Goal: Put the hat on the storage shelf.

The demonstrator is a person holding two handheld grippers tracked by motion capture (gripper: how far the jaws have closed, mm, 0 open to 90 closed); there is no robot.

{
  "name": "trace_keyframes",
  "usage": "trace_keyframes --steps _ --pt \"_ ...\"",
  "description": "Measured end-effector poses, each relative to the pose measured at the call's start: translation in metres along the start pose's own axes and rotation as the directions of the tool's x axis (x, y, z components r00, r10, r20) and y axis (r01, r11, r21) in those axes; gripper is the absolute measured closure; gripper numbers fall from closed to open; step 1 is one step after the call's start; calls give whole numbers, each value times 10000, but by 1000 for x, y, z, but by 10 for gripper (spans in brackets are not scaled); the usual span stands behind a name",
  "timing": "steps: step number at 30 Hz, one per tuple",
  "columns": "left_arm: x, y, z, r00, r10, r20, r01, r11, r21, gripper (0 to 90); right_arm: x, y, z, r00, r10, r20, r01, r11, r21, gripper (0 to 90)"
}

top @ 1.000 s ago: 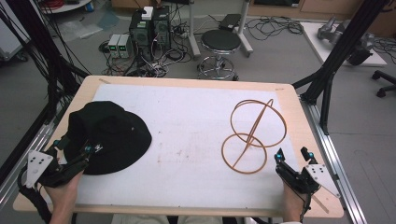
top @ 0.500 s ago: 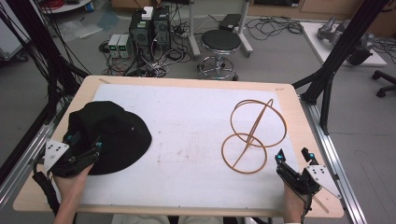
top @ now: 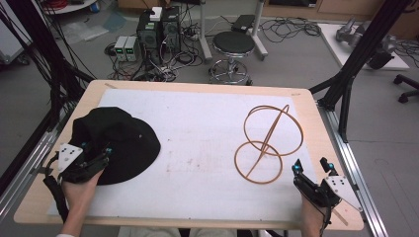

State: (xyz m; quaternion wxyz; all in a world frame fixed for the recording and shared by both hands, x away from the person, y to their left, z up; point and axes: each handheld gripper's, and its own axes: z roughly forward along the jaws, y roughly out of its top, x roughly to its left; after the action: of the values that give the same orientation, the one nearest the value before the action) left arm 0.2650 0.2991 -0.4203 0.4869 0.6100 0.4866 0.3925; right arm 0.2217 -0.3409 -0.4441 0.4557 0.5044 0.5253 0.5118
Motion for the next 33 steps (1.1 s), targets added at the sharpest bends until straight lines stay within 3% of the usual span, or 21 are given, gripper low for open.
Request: trace_keyframes --steps 2,5,7,8,10,13,19,27,33 --pt "1 0 -1 9999 -11 -169 10 10000 -30 512 0 0 0 10000 15 -43 -15 10000 37 166" --pt "3 -1 -1 9999 -138 0 138 9999 62 664 1 0 2 9998 -74 -205 76 9999 106 166" --pt "2 -1 -1 10000 -75 18 74 9999 135 707 2 0 3 9997 -93 -243 96 9998 144 166" --pt "1 0 -1 10000 -80 30 79 9999 140 792 3 0 4 9993 -189 -326 195 9997 170 166" --pt "1 0 -1 9999 -152 -20 153 9997 201 834 4 0 5 9991 -195 -372 203 9996 218 166" --pt "3 2 -1 9992 -384 111 380 9986 360 855 5 -1 5 9990 -152 -430 162 9996 245 166" --pt "3 2 -3 9996 -183 221 178 9996 213 864 5 -1 6 9984 -262 -507 275 9993 252 166" --pt "4 3 -5 9991 -226 348 222 9997 121 866 6 0 7 9982 -205 -570 221 9994 276 166" --pt "3 8 -7 9971 -296 701 297 9996 -16 866 6 0 7 9980 -236 -580 250 9994 238 166"
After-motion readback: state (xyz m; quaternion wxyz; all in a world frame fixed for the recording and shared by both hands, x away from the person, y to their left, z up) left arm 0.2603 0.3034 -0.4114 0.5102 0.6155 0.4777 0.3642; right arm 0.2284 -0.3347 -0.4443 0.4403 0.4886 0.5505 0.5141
